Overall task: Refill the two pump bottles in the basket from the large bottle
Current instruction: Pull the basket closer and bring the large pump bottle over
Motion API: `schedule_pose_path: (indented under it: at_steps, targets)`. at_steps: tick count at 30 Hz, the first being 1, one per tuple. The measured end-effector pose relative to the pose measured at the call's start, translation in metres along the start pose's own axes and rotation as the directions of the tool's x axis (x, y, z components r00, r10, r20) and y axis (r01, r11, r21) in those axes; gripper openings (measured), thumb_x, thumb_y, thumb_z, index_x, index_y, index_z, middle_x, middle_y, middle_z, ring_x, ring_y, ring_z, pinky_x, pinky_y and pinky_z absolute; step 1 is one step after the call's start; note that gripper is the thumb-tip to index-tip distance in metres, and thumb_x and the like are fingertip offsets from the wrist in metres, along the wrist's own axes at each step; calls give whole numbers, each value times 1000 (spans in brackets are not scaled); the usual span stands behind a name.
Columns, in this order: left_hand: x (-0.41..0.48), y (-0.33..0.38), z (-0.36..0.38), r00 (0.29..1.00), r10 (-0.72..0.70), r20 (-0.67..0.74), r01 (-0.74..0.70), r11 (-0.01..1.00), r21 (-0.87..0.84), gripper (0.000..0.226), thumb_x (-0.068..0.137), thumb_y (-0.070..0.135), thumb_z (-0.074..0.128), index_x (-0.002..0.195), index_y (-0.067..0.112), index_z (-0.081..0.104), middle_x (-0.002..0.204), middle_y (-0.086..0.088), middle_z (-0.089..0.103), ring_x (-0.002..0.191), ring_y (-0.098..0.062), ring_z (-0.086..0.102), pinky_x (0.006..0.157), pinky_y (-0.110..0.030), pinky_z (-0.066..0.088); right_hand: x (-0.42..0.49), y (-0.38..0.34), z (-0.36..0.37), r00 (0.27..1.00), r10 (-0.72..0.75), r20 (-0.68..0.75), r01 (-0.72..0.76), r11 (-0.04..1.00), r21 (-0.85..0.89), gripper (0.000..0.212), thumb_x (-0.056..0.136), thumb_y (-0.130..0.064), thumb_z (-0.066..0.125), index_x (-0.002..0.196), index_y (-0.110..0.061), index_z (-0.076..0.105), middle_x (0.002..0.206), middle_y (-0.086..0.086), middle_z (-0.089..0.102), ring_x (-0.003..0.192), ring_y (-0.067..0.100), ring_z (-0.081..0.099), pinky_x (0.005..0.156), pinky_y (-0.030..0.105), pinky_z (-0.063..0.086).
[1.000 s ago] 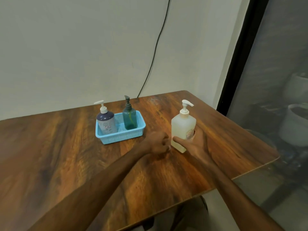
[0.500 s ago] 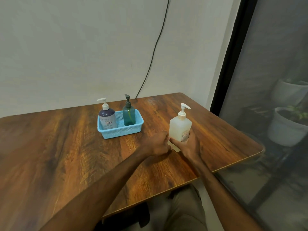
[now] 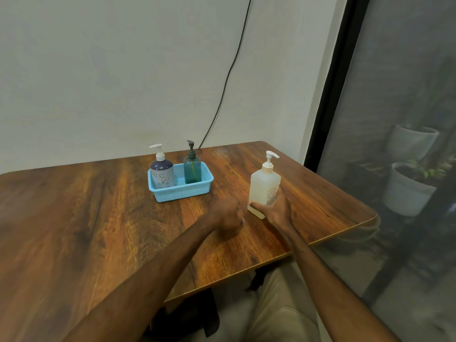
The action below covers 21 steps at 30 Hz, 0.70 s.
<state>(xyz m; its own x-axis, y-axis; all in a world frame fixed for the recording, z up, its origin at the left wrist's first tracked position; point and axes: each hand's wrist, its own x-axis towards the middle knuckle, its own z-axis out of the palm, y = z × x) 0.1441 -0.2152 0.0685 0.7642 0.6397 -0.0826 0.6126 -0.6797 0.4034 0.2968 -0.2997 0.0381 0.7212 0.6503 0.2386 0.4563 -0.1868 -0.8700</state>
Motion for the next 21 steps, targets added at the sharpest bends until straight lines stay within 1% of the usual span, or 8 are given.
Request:
schedule_pose_path:
  at_steps: [3, 5, 7, 9, 13, 17, 21]
  targets:
    - [-5, -11, 2, 998, -42, 38, 38, 994, 99, 34, 92, 30, 73, 120, 13, 63, 111, -7, 68, 98, -20, 65, 88, -37, 59, -1, 1, 1, 1000, 8, 2, -8, 1000, 6, 93, 60, -34, 91, 136, -19, 41, 132, 2, 56, 118, 21, 55, 84, 30, 43]
    - [-5, -19, 5, 996, -66, 57, 56, 985, 161, 34, 92, 34, 72, 118, 14, 63, 110, -8, 67, 98, -21, 65, 89, -37, 58, -1, 4, 4, 1000, 11, 8, -11, 1000, 12, 94, 61, -33, 91, 138, -20, 39, 135, 2, 55, 120, 21, 54, 88, 34, 46]
    - [-1, -26, 9, 995, -75, 66, 62, 981, 186, 40, 93, 39, 70, 124, 15, 60, 116, -7, 66, 102, -21, 63, 92, -39, 56, 1, 5, 6, 1000, 6, 0, -6, 1000, 12, 96, 60, -33, 92, 139, -21, 38, 136, 2, 54, 122, 21, 53, 94, 40, 47]
    - [2, -30, 12, 994, -80, 81, 63, 979, 194, 47, 94, 43, 68, 131, 17, 56, 122, -6, 64, 106, -21, 61, 94, -40, 55, 6, 8, 8, 1000, 1, -7, -1, 1000, 7, 98, 59, -34, 92, 139, -21, 37, 137, 2, 53, 123, 21, 52, 97, 43, 47]
    - [8, -33, 12, 992, -77, 100, 55, 976, 211, 52, 95, 44, 66, 137, 17, 51, 127, -8, 61, 109, -22, 59, 94, -40, 54, 21, 10, 14, 1000, -4, -26, 3, 1000, -22, 97, 61, -34, 91, 140, -19, 37, 138, 3, 52, 124, 23, 52, 97, 41, 47]
    - [9, -35, 13, 992, -82, 93, 59, 973, 222, 57, 94, 46, 67, 139, 17, 48, 131, -9, 59, 112, -23, 58, 95, -42, 53, 33, 10, 25, 999, 1, -49, -2, 1000, -15, 94, 62, -36, 90, 138, -19, 38, 135, 4, 54, 120, 24, 55, 92, 40, 49]
    - [10, -38, 13, 994, -68, 85, 48, 976, 215, 61, 93, 47, 67, 142, 18, 46, 137, -9, 55, 118, -25, 55, 98, -43, 52, 40, 11, 34, 997, 15, -79, -15, 1000, -1, 93, 64, -37, 90, 138, -20, 37, 135, 4, 54, 120, 24, 55, 93, 41, 49]
